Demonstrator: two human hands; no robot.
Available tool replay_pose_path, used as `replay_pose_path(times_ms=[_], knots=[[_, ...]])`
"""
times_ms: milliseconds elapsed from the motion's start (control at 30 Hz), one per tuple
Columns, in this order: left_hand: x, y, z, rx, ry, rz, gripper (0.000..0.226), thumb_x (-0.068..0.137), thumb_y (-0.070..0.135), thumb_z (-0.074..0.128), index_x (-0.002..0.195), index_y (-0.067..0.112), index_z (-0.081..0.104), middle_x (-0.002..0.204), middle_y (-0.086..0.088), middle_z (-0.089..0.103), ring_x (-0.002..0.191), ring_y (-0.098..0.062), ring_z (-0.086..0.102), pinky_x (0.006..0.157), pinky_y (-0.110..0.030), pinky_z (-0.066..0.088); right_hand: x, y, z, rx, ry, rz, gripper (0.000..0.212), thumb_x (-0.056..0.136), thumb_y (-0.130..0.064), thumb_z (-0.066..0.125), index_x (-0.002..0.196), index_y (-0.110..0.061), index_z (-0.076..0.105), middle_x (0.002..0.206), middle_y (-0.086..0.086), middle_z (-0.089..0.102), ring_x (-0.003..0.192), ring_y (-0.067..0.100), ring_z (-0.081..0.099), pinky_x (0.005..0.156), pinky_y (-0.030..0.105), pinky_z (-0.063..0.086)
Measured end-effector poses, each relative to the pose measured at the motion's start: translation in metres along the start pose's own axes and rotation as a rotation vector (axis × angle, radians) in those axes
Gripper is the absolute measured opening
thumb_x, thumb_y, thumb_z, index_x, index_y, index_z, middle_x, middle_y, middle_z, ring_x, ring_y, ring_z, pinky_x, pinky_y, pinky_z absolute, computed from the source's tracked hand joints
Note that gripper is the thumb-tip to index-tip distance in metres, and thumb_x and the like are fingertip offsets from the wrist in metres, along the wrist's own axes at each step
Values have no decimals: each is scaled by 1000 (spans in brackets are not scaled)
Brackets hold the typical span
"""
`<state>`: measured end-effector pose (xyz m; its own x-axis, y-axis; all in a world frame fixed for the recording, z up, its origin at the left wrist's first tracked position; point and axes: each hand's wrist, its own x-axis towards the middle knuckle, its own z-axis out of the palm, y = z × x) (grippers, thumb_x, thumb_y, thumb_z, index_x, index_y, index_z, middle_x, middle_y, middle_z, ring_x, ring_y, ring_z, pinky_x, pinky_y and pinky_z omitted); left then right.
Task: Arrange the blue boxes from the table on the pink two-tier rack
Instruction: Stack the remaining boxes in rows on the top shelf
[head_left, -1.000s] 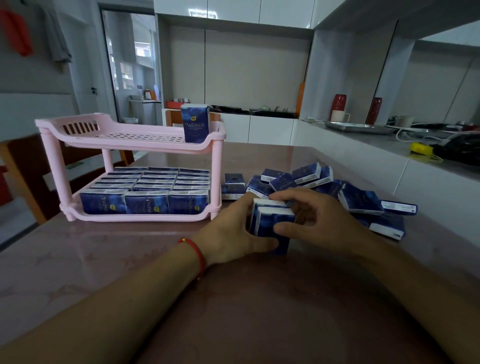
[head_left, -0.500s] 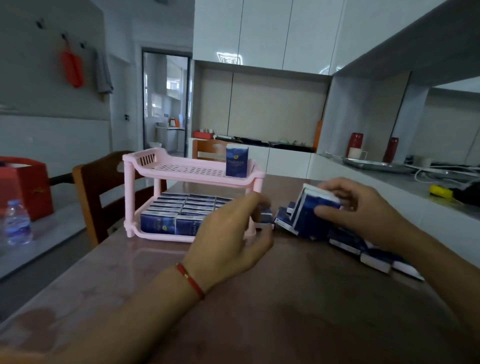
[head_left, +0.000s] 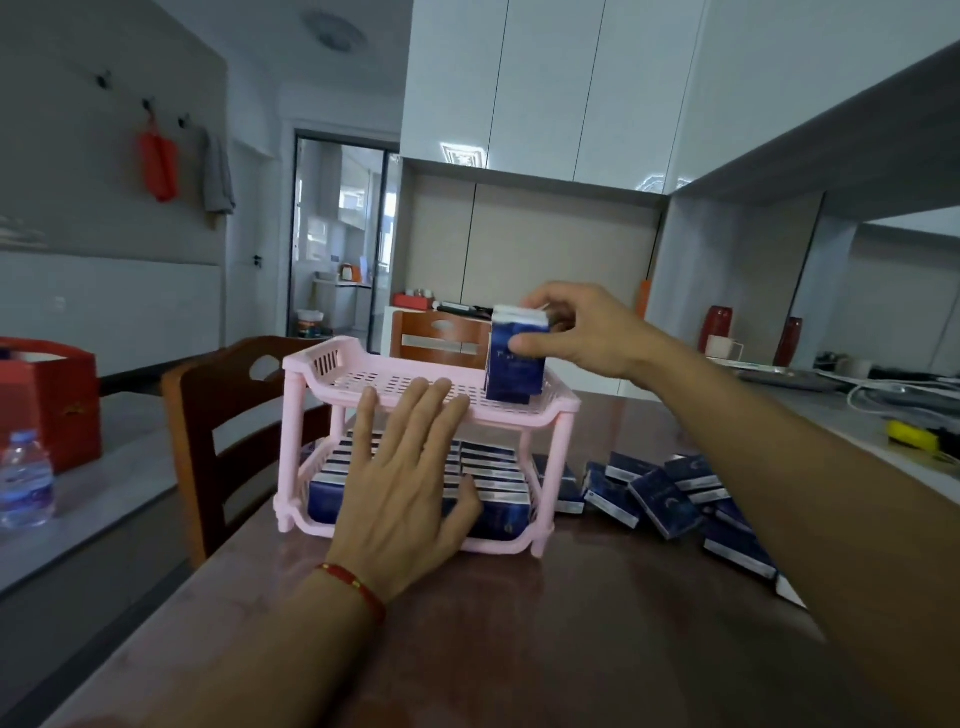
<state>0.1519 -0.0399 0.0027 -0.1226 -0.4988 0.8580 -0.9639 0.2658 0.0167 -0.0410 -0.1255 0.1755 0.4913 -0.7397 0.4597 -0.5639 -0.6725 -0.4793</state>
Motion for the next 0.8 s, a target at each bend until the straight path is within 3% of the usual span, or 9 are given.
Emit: replay_pose_path(times_ms=[300,367,500,567,700,800], knots=[[2,-1,7,-68,36,-35,68,87,45,51,147,15,41,158,-7,39,151,-24,28,123,-59,10,21,25,9,-88,-53,25,37,77,-38,83,111,-35,69,138,-7,49,127,15,44,110,41,39],[3,-1,7,-70,41,-37,68,87,44,51,147,15,41,158,-7,39,151,-24,28,123,-59,11,23,30,14,-88,-33,49,38,79,-38,82,113,-32,68,140,-6,48,127,14,43,105,37,42],[3,-1,8,-84,45,-40,67,87,43,52,147,15,41,158,-7,39,150,-23,29,123,-58,10,25,40,21,-95,10,39,38,81,-35,81,115,-27,67,139,-6,51,122,11,45,76,17,38],[3,-1,8,-92,44,-43,67,87,43,53,147,15,40,158,-6,39,151,-23,28,124,-58,9,26,43,21,-115,20,25,38,80,-36,81,114,-26,68,138,-5,53,121,13,47,80,21,41],[3,0,8,-98,40,-49,67,87,44,52,147,16,39,157,-6,40,150,-24,29,124,-57,7,30,44,15,-123,1,48,35,78,-39,82,109,-27,70,133,-5,57,121,15,51,100,43,48],[3,0,8,-99,37,-48,67,87,44,51,147,16,39,157,-6,41,150,-23,29,124,-57,6,29,44,13,-109,-12,64,36,79,-38,82,111,-28,69,133,-4,57,122,15,51,97,41,50]])
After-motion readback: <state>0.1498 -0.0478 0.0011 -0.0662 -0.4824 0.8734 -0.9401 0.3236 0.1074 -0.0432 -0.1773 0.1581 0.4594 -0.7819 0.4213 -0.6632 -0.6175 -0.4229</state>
